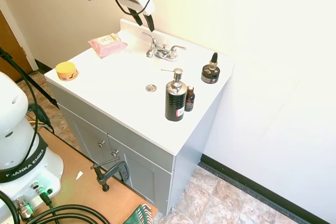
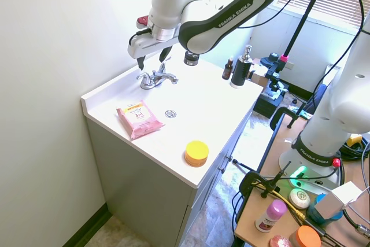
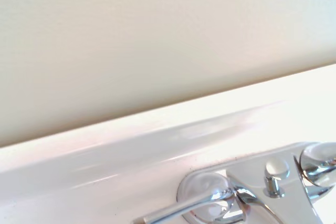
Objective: Turn on the hot water
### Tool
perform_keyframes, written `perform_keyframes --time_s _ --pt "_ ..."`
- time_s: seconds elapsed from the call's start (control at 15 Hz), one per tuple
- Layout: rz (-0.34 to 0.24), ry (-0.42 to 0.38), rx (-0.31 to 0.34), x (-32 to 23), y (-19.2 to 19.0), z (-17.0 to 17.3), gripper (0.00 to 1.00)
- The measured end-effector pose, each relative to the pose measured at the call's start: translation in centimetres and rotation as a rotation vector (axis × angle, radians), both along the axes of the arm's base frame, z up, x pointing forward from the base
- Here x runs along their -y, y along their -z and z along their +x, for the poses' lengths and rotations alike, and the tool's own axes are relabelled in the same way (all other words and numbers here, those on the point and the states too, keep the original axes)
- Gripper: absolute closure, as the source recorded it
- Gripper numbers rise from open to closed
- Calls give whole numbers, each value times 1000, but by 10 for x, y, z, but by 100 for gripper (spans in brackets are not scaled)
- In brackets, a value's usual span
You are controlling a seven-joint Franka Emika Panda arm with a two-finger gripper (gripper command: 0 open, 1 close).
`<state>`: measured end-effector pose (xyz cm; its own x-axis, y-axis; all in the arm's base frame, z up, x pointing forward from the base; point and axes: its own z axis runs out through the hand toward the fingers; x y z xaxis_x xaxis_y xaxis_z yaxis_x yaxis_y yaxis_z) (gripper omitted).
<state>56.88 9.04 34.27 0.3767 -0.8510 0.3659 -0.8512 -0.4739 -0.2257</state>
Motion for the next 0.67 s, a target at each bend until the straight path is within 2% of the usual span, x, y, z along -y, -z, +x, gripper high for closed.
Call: perform_keyframes --time_s 0.4,0.67 --pt "-25 7 -2 4 24 27 0" --pt "-33 10 -24 3 35 29 0"
